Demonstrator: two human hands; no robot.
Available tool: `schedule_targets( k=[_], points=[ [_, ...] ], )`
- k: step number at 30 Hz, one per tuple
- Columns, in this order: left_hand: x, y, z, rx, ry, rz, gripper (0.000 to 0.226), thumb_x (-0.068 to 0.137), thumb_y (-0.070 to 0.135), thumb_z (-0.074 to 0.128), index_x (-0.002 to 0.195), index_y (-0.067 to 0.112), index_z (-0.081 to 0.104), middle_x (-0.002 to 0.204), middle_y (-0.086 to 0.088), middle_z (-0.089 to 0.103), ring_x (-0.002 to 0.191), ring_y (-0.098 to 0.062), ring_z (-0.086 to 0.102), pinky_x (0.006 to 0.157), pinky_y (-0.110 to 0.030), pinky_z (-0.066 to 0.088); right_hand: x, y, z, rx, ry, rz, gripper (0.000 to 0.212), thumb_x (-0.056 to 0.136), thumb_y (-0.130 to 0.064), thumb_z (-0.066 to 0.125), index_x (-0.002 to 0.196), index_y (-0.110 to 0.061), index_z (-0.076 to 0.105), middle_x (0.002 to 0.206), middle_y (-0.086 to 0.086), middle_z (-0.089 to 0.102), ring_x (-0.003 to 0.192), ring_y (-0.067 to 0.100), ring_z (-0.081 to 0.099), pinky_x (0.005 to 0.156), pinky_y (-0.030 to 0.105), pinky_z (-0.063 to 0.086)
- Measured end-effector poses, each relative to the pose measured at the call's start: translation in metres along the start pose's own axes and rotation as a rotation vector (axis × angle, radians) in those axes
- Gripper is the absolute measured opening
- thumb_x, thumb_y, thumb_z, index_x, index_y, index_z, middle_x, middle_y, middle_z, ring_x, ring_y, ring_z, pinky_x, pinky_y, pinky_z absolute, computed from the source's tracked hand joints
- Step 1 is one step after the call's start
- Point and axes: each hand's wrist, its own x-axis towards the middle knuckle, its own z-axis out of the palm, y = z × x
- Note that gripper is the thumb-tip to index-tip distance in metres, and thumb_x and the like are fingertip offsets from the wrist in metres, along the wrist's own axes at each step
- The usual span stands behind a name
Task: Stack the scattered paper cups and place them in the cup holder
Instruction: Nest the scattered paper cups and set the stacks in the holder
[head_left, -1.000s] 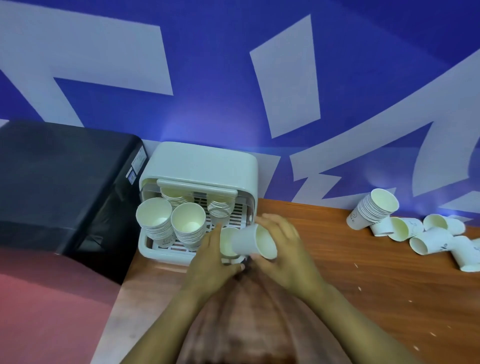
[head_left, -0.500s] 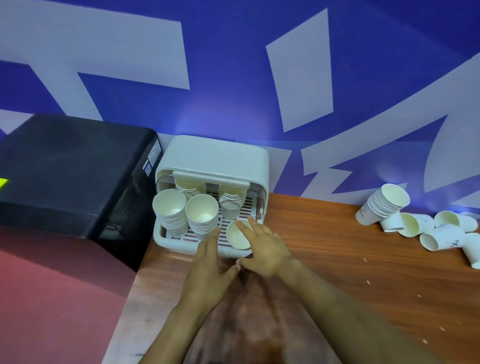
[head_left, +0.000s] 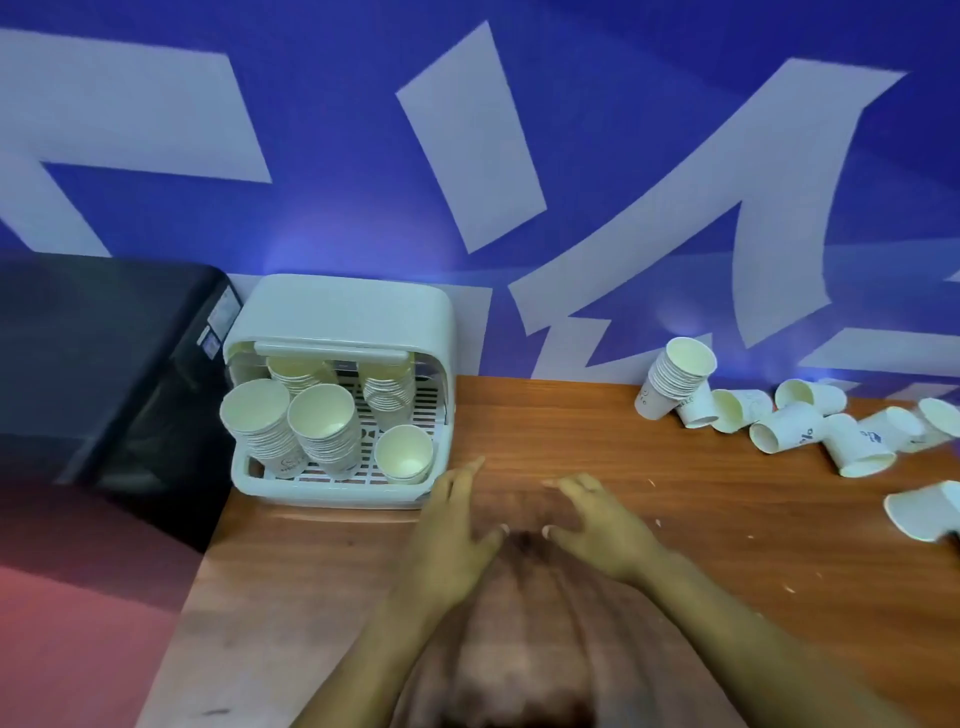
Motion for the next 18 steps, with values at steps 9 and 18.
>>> schedule_targets(
  k=[9, 18],
  points=[
    [0.029, 0.079, 0.106, 0.148, -0.093, -0.073, 0.078, 0.081, 0.026, 0.069, 0.146, 0.026, 0.027, 0.143, 0.001, 0.035, 0.134, -0.017, 0.037, 0.111, -0.025, 0.028, -0.029, 0.131, -0.078, -0.009, 0.030, 0.025, 0.054, 0.087, -0.035, 0.063, 0.136, -0.026, 0.043, 0.138, -0.003, 0.041, 0.126, 0.015, 0.045, 0.102, 0.025, 0.036],
    [0.090, 0.157, 0.230, 0.101, -0.102, -0.091, 0.065, 0.083, 0.018, 0.065, 0.142, 0.025, 0.037, 0.138, 0.005, 0.039, 0.131, -0.013, 0.039, 0.104, -0.014, 0.026, -0.035, 0.259, -0.146, -0.064, 0.044, 0.025, 0.058, 0.086, -0.037, 0.062, 0.139, -0.029, 0.039, 0.142, -0.005, 0.038, 0.128, 0.015, 0.042, 0.103, 0.031, 0.039]
  ],
)
